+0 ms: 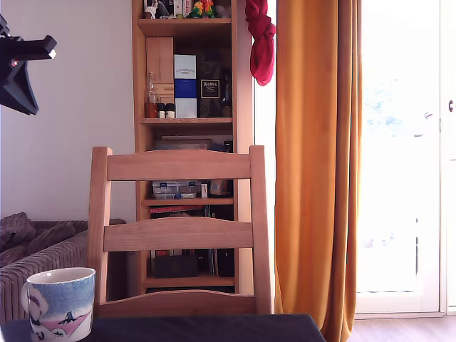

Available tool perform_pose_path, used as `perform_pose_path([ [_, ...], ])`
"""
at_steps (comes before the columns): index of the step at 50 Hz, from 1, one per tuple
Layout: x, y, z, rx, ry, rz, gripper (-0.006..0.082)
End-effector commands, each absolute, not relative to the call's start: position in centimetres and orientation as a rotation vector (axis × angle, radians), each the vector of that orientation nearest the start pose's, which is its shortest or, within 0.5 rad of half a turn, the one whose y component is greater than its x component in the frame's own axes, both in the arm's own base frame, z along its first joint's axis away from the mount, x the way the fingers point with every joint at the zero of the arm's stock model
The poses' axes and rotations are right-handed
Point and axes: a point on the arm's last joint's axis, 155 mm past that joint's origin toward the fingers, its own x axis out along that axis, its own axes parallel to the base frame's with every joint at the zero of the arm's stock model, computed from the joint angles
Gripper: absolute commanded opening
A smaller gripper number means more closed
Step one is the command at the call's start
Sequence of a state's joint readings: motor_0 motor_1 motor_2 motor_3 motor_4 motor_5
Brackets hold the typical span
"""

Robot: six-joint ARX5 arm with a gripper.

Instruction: Pick the blue coffee capsule and place it inside the blue coffee cup

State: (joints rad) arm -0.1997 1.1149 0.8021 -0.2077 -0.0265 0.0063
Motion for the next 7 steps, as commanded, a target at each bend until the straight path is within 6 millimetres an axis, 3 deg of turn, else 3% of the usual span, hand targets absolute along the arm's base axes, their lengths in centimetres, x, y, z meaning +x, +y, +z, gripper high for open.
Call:
perform_pose_path([
  [1, 36.18, -6.85, 19.26, 0.080, 0.519, -0.173, 0.0024],
  [7, 35.99, -6.83, 19.79, 0.086, 0.504, -0.176, 0.0024],
])
